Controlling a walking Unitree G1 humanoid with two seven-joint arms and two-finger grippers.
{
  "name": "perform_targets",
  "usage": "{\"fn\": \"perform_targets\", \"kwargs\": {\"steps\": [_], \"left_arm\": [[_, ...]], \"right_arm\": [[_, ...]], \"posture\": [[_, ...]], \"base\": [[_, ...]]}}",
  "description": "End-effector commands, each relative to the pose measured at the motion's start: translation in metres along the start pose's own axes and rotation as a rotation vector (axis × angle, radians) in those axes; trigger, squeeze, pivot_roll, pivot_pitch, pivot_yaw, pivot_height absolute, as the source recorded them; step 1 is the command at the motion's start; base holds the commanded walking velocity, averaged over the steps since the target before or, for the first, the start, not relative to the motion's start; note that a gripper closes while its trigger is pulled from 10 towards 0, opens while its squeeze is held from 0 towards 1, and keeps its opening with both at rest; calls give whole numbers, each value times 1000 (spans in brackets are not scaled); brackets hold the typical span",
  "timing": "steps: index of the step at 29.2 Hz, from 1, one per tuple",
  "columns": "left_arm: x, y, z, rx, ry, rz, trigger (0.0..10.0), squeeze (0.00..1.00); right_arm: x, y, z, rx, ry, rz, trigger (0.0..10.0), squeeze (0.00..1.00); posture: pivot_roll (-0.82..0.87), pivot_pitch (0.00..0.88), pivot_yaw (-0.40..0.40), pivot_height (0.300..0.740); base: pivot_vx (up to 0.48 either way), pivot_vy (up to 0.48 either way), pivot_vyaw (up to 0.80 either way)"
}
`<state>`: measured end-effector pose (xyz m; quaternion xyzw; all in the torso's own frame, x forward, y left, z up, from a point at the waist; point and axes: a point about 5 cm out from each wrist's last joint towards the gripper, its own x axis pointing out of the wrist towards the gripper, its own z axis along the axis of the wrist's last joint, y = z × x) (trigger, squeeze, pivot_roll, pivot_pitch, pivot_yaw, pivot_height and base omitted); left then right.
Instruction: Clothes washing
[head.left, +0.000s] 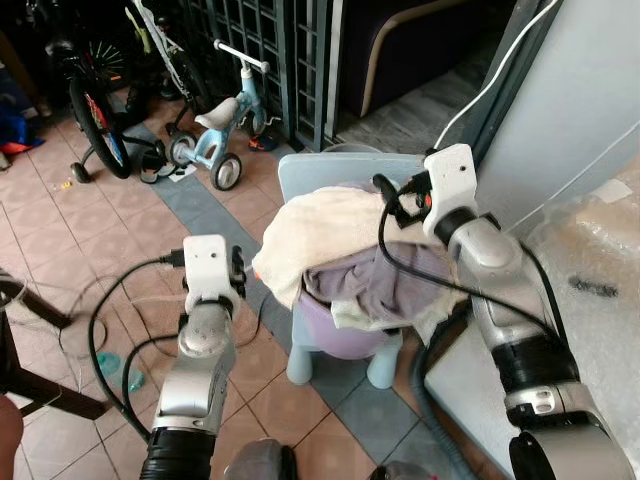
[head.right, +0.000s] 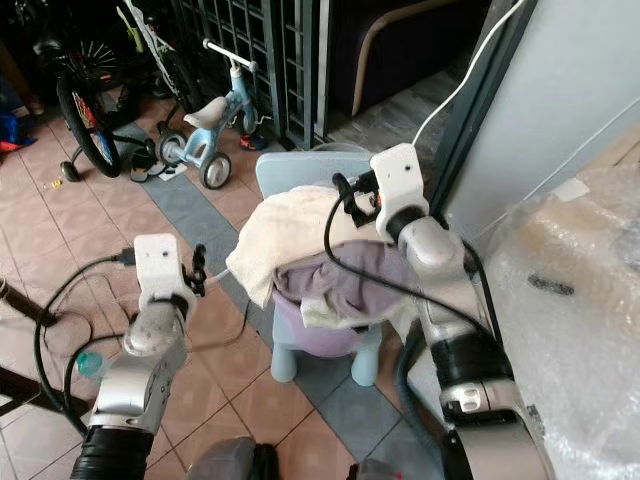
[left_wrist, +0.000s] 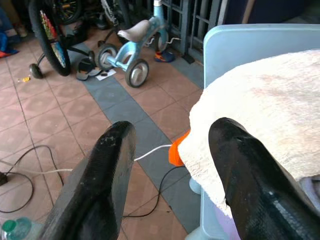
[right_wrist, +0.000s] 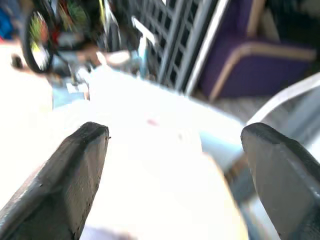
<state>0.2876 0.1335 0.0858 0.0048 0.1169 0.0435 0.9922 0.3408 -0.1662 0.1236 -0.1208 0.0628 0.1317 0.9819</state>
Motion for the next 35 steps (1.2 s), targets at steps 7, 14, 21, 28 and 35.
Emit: {"fn": "perform_targets", "kwargs": {"steps": [7, 14, 21, 28, 35], "left_arm": [[-1, 6, 1, 26, 0, 1, 10000, 0], [-3, 7, 3, 44, -8, -6, 10000, 0], [-9, 7, 3, 42, -8, -9, 10000, 0], [-23, 13, 2, 44, -9, 7, 10000, 0], [-34, 23, -4, 60, 18, 40, 10000, 0]], "right_arm": [[0, 19, -31, 112, 136, -19, 10000, 0], [17, 41, -18, 153, 90, 7, 10000, 0], [30, 55, -9, 102, 60, -11, 10000, 0], [35, 60, -21, 80, 141, -5, 0, 0], [40, 63, -26, 136, 205, -50, 0, 0]], "posture": [[1, 72, 27, 740], [20, 77, 29, 740], [58, 81, 20, 740], [114, 102, 3, 740], [140, 125, -4, 740]], "base": [[0, 0, 0], [0, 0, 0], [0, 0, 0], [0, 0, 0], [0, 0, 0]]}}
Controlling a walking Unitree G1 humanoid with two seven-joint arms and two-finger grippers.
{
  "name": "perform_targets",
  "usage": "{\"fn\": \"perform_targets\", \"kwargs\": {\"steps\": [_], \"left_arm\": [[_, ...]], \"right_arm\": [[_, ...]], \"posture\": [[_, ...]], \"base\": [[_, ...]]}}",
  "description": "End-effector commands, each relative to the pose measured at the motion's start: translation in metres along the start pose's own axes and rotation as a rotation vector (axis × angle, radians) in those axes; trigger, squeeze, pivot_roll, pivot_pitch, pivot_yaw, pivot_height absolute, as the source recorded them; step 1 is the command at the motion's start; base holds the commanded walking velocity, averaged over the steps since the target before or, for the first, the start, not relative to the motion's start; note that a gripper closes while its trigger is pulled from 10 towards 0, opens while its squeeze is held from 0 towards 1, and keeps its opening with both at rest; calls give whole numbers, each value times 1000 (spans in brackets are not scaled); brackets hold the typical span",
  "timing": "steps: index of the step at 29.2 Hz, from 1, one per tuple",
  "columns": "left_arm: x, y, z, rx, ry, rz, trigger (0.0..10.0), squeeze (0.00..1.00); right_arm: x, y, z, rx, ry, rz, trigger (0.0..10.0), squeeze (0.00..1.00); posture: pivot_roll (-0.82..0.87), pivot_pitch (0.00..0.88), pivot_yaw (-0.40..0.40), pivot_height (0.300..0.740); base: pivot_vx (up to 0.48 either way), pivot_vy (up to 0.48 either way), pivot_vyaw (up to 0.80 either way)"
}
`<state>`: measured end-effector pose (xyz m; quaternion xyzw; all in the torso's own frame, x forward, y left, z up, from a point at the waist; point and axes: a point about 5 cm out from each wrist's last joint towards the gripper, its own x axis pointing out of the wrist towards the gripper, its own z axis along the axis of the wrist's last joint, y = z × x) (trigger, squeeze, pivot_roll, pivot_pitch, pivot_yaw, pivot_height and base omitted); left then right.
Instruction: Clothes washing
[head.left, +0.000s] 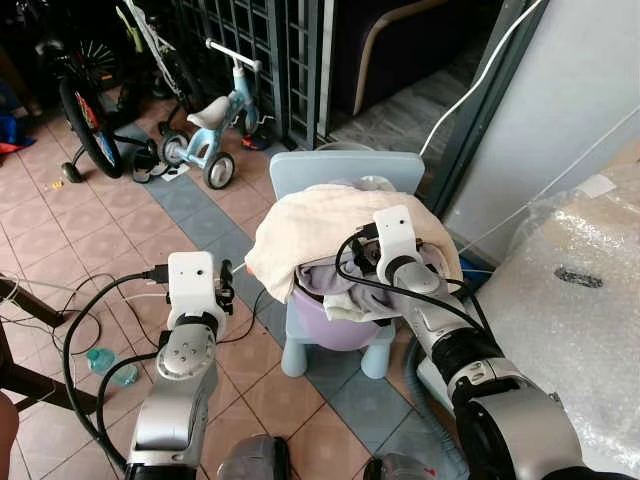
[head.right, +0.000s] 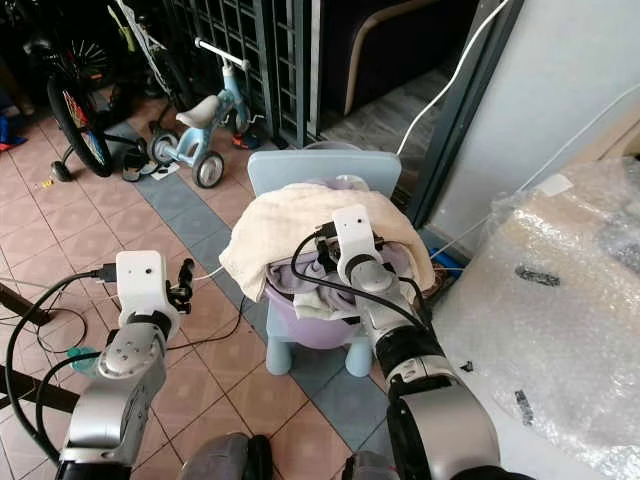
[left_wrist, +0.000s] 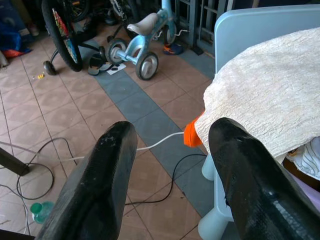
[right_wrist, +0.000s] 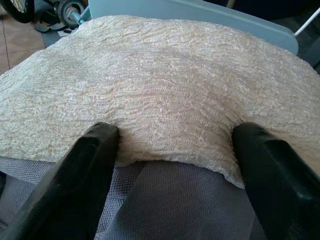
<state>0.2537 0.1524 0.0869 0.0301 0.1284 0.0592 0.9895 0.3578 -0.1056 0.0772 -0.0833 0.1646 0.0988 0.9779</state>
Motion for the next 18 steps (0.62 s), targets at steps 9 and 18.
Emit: {"fn": "perform_targets", "kwargs": {"steps": [9, 18], "left_arm": [[-2, -2, 6, 13, -5, -5, 10000, 0], [0, -6, 5, 17, 3, -19, 10000, 0]], "right_arm": [[1, -2, -3, 65, 12, -37, 0, 0], [0, -15, -9, 126, 31, -73, 0, 0]], "posture": [[129, 130, 2, 740], [118, 119, 3, 740]], "base": [[0, 0, 0], [0, 0, 0]]}}
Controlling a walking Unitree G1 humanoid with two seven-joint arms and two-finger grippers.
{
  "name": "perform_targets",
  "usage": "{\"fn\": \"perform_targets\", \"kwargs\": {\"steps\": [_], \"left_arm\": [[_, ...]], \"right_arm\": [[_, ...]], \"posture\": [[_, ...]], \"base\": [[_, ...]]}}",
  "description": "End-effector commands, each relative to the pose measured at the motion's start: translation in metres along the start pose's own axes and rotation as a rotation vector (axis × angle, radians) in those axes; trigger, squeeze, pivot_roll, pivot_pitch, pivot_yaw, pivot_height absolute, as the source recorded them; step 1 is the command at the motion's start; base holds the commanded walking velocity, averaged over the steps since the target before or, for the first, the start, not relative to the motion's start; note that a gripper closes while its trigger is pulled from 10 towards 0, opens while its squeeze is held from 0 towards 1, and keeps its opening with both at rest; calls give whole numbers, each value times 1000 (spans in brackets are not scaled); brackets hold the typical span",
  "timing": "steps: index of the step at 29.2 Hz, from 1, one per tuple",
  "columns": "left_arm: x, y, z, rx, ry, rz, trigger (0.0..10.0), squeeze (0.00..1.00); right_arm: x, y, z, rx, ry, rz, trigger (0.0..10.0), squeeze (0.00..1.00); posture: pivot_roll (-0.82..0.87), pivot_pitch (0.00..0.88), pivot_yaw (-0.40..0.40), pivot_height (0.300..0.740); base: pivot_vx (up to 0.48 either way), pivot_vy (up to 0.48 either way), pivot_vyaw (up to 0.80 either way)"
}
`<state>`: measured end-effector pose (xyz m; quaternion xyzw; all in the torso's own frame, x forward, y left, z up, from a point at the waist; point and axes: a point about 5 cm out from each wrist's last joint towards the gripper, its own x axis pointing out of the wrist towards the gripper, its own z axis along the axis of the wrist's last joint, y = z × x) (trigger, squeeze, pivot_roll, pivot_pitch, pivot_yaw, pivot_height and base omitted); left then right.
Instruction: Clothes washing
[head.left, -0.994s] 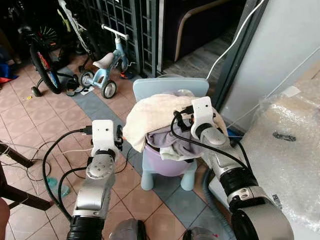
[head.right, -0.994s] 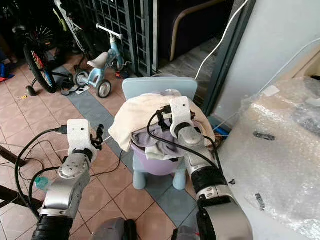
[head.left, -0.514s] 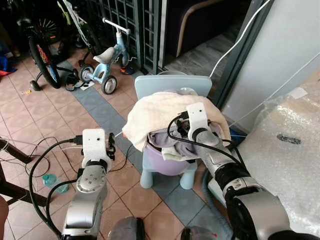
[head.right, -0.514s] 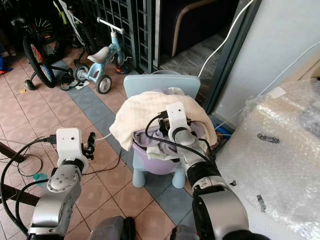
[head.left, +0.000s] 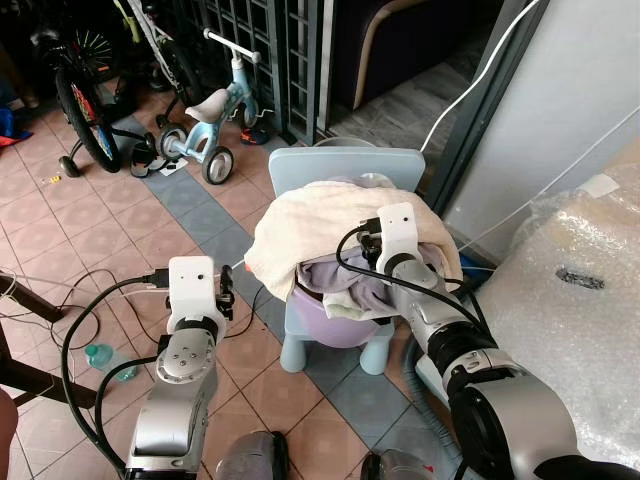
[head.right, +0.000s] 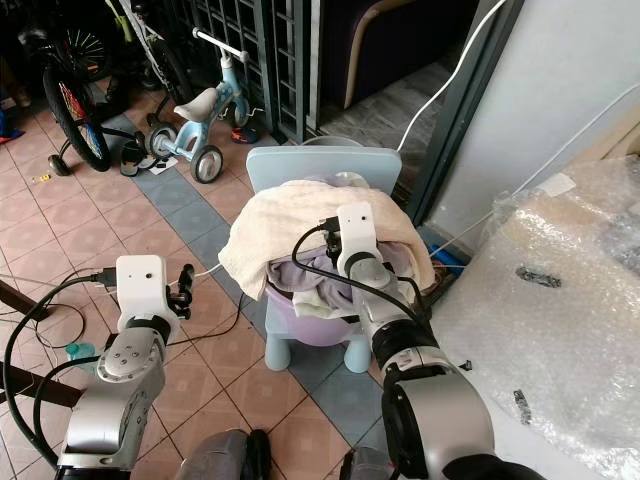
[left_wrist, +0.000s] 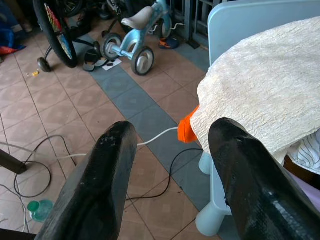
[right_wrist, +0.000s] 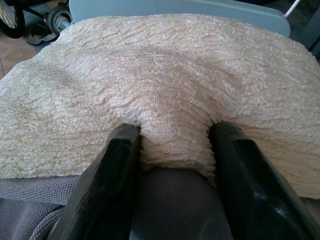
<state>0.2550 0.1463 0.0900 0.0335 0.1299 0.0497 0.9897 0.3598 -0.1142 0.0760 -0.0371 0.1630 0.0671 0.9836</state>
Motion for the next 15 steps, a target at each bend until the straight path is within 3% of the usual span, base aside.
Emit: {"fn": "perform_targets", "kwargs": {"steps": [1, 6, 15], "left_arm": [[1, 0, 2, 8, 0, 0, 10000, 0], [3, 2, 5, 4, -10, 9, 10000, 0], [7, -1, 5, -3, -14, 6, 10000, 0]], "right_arm": [[0, -7, -5, 22, 37, -27, 0, 0], [2, -6, 3, 48, 7, -28, 0, 0], [3, 3, 30, 167, -152, 59, 0, 0]], "posture": [[118, 119, 3, 740], [119, 112, 1, 740], [108, 96, -3, 740]], "base": [[0, 0, 0], [0, 0, 0], [0, 0, 0]]}}
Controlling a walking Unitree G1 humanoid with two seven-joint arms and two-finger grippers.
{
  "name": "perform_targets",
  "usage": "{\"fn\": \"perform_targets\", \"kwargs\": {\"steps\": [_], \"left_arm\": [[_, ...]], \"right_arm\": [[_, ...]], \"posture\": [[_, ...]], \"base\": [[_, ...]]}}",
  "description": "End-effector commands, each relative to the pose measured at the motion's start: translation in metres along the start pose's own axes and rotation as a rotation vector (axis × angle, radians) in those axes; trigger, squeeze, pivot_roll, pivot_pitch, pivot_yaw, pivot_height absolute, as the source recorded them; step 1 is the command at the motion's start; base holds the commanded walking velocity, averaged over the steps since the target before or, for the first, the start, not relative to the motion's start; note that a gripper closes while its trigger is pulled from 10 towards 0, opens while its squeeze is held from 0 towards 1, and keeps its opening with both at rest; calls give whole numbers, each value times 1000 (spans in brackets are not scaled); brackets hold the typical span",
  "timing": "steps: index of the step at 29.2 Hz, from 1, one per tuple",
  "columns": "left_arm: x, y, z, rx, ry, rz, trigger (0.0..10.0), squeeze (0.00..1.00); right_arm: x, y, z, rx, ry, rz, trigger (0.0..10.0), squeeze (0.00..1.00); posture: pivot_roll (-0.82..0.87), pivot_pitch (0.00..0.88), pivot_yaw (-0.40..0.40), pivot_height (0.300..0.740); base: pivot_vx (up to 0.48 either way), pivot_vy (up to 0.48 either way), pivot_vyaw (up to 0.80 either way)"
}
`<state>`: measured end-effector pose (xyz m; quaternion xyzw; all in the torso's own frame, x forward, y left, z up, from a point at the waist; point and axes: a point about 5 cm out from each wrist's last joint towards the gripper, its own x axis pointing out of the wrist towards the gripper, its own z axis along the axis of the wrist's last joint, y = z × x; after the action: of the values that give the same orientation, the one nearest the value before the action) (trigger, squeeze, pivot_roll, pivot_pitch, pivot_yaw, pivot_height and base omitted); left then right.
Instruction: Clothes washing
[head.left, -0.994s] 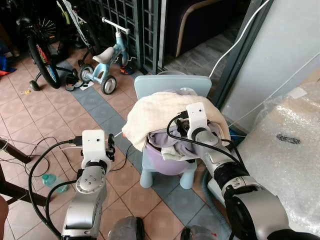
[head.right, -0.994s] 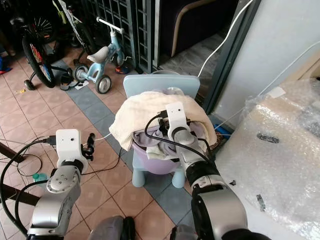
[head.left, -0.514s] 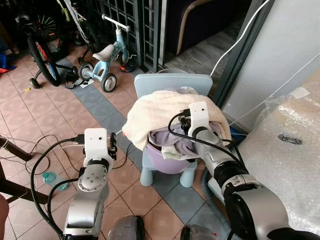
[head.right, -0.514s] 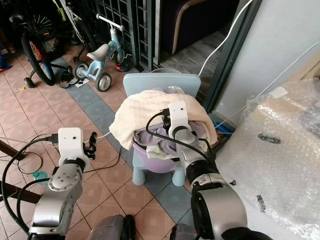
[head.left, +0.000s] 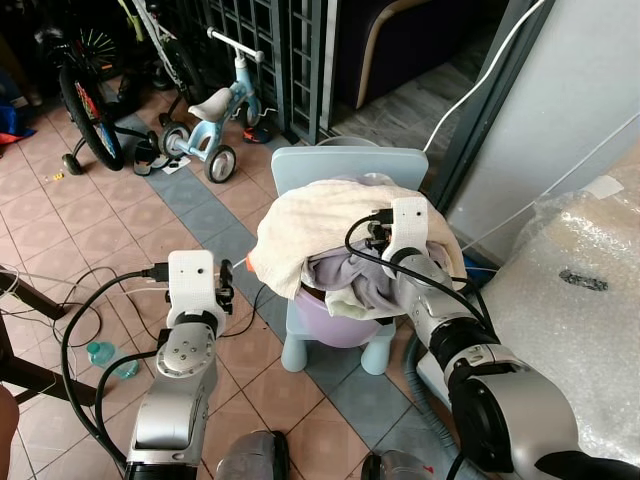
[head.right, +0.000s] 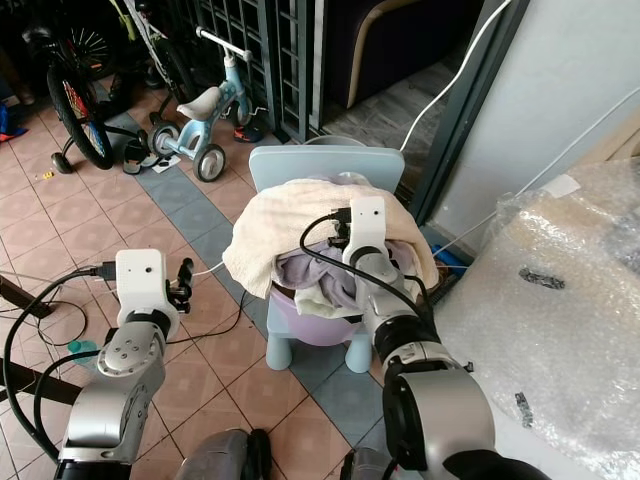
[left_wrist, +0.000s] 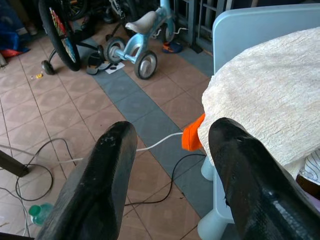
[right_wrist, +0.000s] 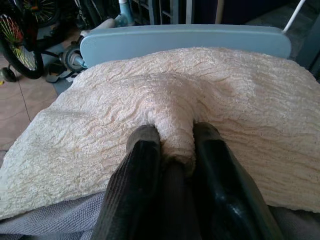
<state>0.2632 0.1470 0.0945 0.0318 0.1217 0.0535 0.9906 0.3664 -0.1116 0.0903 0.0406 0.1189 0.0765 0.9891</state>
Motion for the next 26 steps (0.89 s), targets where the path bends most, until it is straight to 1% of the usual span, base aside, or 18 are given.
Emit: {"fn": "perform_targets", "kwargs": {"steps": [1, 4, 5, 6, 7, 8, 10, 11, 12, 13, 14, 15, 16, 17, 19, 20, 21, 26], "left_arm": [[1, -1, -1, 2, 1, -2, 10000, 0], [2, -3, -1, 1, -1, -7, 10000, 0], [2, -3, -1, 1, -1, -9, 10000, 0], [3, -4, -1, 1, -2, -13, 10000, 0], [3, -5, -1, 1, -2, -14, 10000, 0], [3, -5, -1, 1, -2, -14, 10000, 0], [4, -6, -1, 1, -2, -16, 10000, 0], [4, -6, -1, 1, -2, -16, 10000, 0], [4, -6, -1, 2, -1, -15, 10000, 0], [4, -6, -1, 2, -1, -15, 10000, 0], [4, -6, -2, 2, -1, -15, 10000, 0], [4, -6, -2, 2, -1, -16, 10000, 0], [4, -6, -2, 3, 0, -16, 10000, 0], [4, -7, -2, 4, -1, -18, 10000, 0], [4, -7, -2, 4, -1, -19, 10000, 0], [5, -8, -2, 3, -1, -21, 10000, 0], [5, -9, -2, 4, -2, -24, 10000, 0], [6, -9, -2, 7, -7, -27, 10000, 0]], "right_arm": [[3, 5, 14, 28, -60, 30, 0, 0], [3, 9, 16, 52, -75, 77, 0, 0], [3, 11, 15, 52, -71, 97, 2353, 0], [2, 14, 12, 16, -55, 123, 9922, 0], [2, 14, 11, -6, -47, 133, 10000, 0], [2, 14, 11, -6, -47, 133, 10000, 0], [2, 13, 10, -65, -55, 139, 10000, 0], [2, 13, 10, -65, -55, 139, 10000, 0], [1, 12, 12, -57, -74, 150, 8510, 1000], [1, 12, 12, -57, -74, 150, 8510, 1000], [0, 11, 15, -41, -97, 159, 1882, 1000], [0, 12, 16, -39, -110, 170, 0, 1000], [0, 12, 17, -39, -117, 178, 0, 1000], [-1, 11, 18, -67, -127, 187, 0, 0], [-1, 11, 18, -78, -126, 193, 0, 0], [-1, 11, 18, -78, -126, 194, 7843, 0], [-1, 11, 19, -80, -129, 194, 10000, 0], [0, 10, 21, -86, -137, 185, 10000, 0]], "posture": [[107, 93, -3, 740], [103, 86, -4, 740], [101, 84, -4, 740], [101, 82, -4, 740], [101, 79, -4, 740], [101, 79, -4, 740], [99, 75, -3, 740], [99, 75, -3, 740], [99, 74, -5, 740], [99, 74, -5, 740], [96, 71, -7, 740], [94, 68, -8, 740], [94, 68, -8, 740], [93, 66, -9, 740], [92, 63, -10, 740], [92, 63, -10, 740], [91, 59, -10, 740], [94, 53, -10, 740]], "base": [[0, 0, 0], [0, 0, 0], [0, 0, 0], [0, 0, 0], [0, 0, 0], [0, 0, 0], [0, 0, 0], [0, 0, 0], [0, 0, 0], [0, 0, 0], [0, 0, 0], [0, 0, 0], [0, 0, 0], [0, 0, 0], [0, 0, 0], [0, 0, 0], [0, 0, 0], [0, 0, 0]]}}
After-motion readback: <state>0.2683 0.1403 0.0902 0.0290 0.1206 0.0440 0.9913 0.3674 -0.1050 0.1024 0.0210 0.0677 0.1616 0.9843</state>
